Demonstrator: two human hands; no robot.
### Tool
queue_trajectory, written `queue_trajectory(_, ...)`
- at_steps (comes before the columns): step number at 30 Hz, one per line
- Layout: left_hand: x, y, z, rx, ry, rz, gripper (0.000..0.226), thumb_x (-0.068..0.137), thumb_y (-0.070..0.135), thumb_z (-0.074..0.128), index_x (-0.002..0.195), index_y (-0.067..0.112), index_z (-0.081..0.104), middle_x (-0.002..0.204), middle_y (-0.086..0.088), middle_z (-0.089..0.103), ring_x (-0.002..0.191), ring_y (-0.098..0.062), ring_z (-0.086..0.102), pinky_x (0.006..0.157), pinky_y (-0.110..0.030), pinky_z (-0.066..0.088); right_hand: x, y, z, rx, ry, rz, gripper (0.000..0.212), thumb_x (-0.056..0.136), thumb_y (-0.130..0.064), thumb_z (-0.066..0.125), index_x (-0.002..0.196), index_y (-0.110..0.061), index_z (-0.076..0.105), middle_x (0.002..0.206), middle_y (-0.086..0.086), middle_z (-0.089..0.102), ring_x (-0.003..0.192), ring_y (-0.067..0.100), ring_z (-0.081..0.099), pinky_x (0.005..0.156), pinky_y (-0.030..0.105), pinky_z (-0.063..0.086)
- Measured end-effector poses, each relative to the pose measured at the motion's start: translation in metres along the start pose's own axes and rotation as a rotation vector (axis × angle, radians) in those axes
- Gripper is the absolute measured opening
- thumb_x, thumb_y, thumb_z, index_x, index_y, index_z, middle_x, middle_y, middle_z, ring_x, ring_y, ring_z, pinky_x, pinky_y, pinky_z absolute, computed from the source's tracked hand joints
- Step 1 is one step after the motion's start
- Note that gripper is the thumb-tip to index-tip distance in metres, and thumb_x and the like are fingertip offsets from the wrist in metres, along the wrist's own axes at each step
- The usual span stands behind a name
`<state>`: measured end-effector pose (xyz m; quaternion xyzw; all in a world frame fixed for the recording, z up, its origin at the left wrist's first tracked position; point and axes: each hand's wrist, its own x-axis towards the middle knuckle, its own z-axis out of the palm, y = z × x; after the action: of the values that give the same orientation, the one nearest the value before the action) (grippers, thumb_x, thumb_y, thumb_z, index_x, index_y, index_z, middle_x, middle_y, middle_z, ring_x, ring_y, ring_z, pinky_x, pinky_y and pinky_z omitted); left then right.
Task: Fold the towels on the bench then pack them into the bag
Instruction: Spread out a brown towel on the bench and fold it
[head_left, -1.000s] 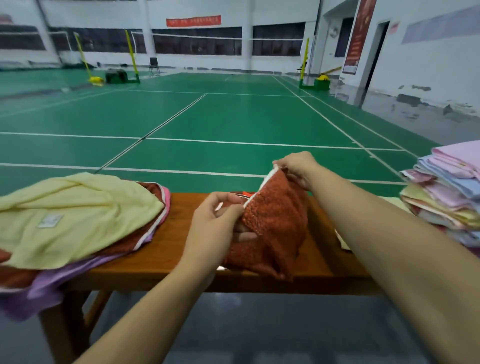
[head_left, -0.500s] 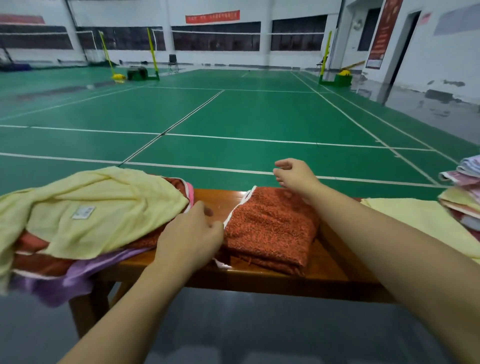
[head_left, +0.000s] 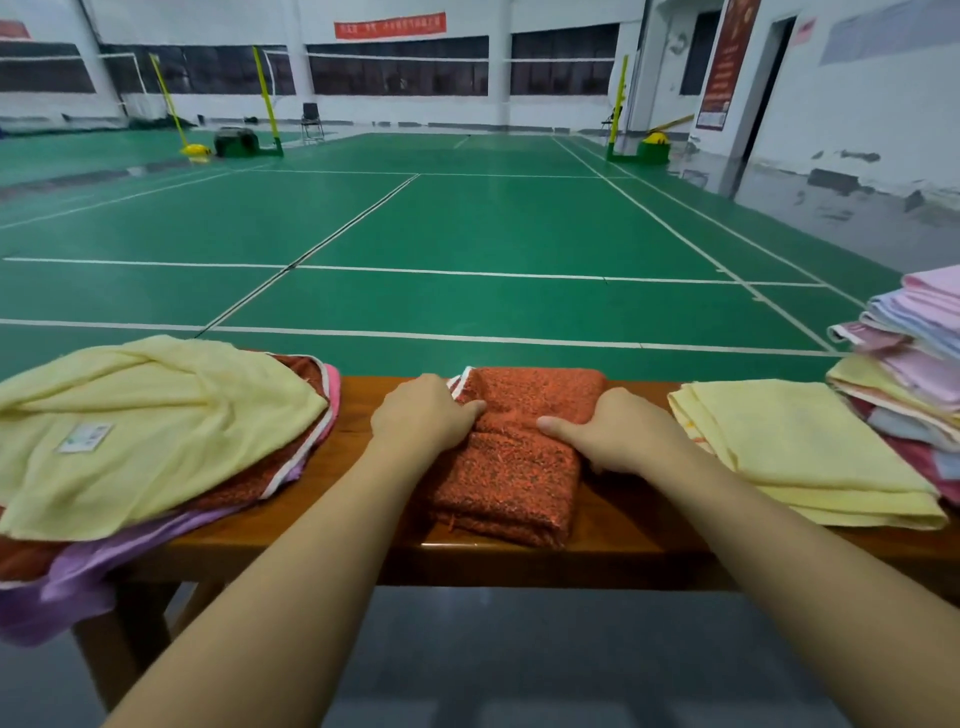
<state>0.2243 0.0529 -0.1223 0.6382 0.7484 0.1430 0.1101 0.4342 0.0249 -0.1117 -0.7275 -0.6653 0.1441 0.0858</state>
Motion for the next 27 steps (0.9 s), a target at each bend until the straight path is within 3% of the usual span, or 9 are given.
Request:
queue_trajectory(3,0.005,-0.004,-0.003,-0.099,-0.064,0.003,0.055,0.091,0.063,0.060,0.093,0.009,0.056,0.094,-0.010,0.062,0.090,-0.034,0.062,0.071,-0.034,0.044,-0.006,-0.003,-0.002,0.162,-0.014,-0.042,0.059,0.084,-0.066,0.067,0.056,-0.018,0.047,0.042,-0.006,0.050,0.048,0.015,0.052,0.050,0.029,0.035)
queue_trajectory(5,0.008,-0.005,-0.004,-0.280,-0.074,0.011,0.058,0.093,0.060,0.058,0.095,0.003,0.065,0.094,-0.013,0.069,0.087,-0.034,0.064,0.074,-0.038,0.048,-0.010,0.002,-0.001,0.293,0.050,-0.054,0.052,0.089,-0.054,0.070,0.061,-0.018,0.045,0.049,-0.005,0.049,0.047,0.015,0.049,0.047,0.029,0.031)
queue_trajectory(10,-0.002,0.008,-0.006,-0.857,-0.025,0.042,0.050,0.093,0.052,0.064,0.094,0.003,0.069,0.091,-0.011,0.074,0.087,-0.029,0.070,0.082,-0.041,0.055,-0.004,0.016,0.003,0.835,0.268,-0.042,0.035,0.086,-0.047,0.076,0.099,-0.017,0.064,0.093,-0.002,0.073,0.084,0.016,0.070,0.072,0.034,0.055)
queue_trajectory(14,-0.011,0.018,-0.004,-1.174,0.033,0.067,0.040,0.086,0.041,0.079,0.115,0.022,0.059,0.098,-0.001,0.078,0.089,-0.019,0.074,0.084,-0.041,0.059,-0.006,0.020,-0.001,1.115,0.297,-0.054,0.035,0.089,-0.030,0.078,0.113,-0.018,0.055,0.102,0.003,0.075,0.080,0.011,0.074,0.072,0.032,0.060)
queue_trajectory(17,-0.012,0.020,-0.003,-1.071,0.236,0.185,0.050,0.075,0.059,0.078,0.115,0.048,0.050,0.101,0.010,0.076,0.103,-0.011,0.070,0.103,-0.052,0.047,-0.003,0.024,-0.004,1.147,0.411,-0.129,0.043,0.085,-0.027,0.081,0.117,-0.034,0.052,0.113,0.005,0.073,0.093,0.012,0.074,0.085,0.039,0.061)
queue_trajectory(19,-0.015,0.022,-0.007,-1.057,0.338,0.276,0.045,0.078,0.056,0.077,0.115,0.056,0.052,0.112,0.009,0.071,0.112,-0.008,0.065,0.107,-0.051,0.044,-0.007,0.025,-0.011,1.085,0.504,-0.223,0.049,0.086,-0.030,0.081,0.126,-0.042,0.054,0.125,0.000,0.065,0.109,0.008,0.068,0.095,0.034,0.056)
queue_trajectory(21,-0.020,0.027,-0.017,-1.145,0.373,0.369,0.037,0.087,0.041,0.077,0.118,0.049,0.059,0.120,-0.001,0.068,0.115,-0.015,0.065,0.104,-0.047,0.049,-0.011,0.023,-0.021,1.055,0.590,-0.344,0.041,0.089,-0.028,0.078,0.126,-0.036,0.063,0.126,-0.004,0.067,0.114,0.008,0.066,0.101,0.036,0.054)
queue_trajectory(24,-0.030,0.037,-0.038,-1.235,0.457,0.544,0.023,0.094,0.023,0.073,0.116,0.029,0.066,0.105,-0.007,0.071,0.098,-0.018,0.067,0.087,-0.032,0.052,-0.018,0.018,-0.035,1.105,0.672,-0.473,0.027,0.091,-0.023,0.076,0.117,-0.029,0.071,0.112,-0.002,0.075,0.107,0.014,0.070,0.097,0.043,0.057)
queue_trajectory(27,-0.037,0.043,-0.054,-1.189,0.536,0.596,0.019,0.096,0.018,0.069,0.115,0.022,0.066,0.106,0.002,0.070,0.103,-0.013,0.066,0.093,-0.030,0.051,-0.022,0.016,-0.041,1.114,0.685,-0.544,0.040,0.092,-0.023,0.075,0.129,-0.030,0.062,0.116,0.003,0.072,0.106,0.016,0.069,0.099,0.041,0.055)
